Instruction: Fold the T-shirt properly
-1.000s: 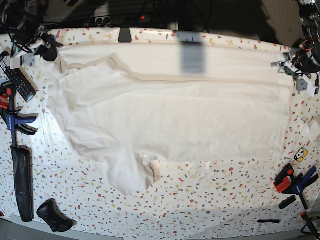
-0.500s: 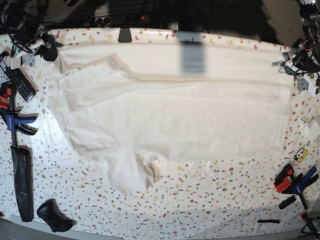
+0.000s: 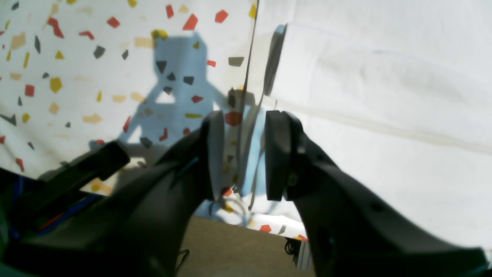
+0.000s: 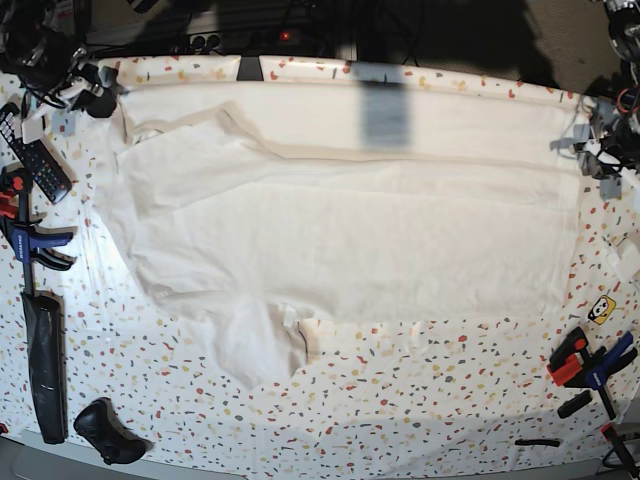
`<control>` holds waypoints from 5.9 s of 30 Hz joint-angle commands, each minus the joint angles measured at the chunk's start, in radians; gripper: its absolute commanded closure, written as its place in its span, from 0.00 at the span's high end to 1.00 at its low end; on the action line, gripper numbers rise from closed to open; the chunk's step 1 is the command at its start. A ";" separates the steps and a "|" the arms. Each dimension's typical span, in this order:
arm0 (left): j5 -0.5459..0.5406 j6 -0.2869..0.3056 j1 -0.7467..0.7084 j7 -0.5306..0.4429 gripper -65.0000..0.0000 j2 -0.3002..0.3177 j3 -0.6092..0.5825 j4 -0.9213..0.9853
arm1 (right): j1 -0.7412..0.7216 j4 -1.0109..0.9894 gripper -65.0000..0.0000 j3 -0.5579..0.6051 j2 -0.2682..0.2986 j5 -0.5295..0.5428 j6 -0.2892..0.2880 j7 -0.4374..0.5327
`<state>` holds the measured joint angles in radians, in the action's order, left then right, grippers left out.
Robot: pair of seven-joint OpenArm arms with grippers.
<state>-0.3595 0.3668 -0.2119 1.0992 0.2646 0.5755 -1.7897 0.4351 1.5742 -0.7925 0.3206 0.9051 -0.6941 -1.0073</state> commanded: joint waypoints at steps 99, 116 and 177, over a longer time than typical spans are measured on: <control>0.019 -0.094 0.348 -0.330 0.40 0.013 -0.216 0.318 | -1.110 -0.975 0.46 0.469 -0.019 -0.786 0.111 0.367; 0.019 -0.094 0.348 -0.338 0.40 0.013 -0.216 0.318 | -1.154 -0.974 0.00 0.525 -0.020 -0.823 0.099 0.200; 0.018 -0.094 0.348 -0.368 0.40 0.013 -0.216 0.318 | -0.443 0.119 0.00 0.516 0.029 -0.126 0.009 -0.116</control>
<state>-0.3328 0.2687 0.1165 0.7582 0.2630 0.3580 -1.4567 0.0044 1.6775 -0.2695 0.3374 0.7586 -0.6781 -1.1355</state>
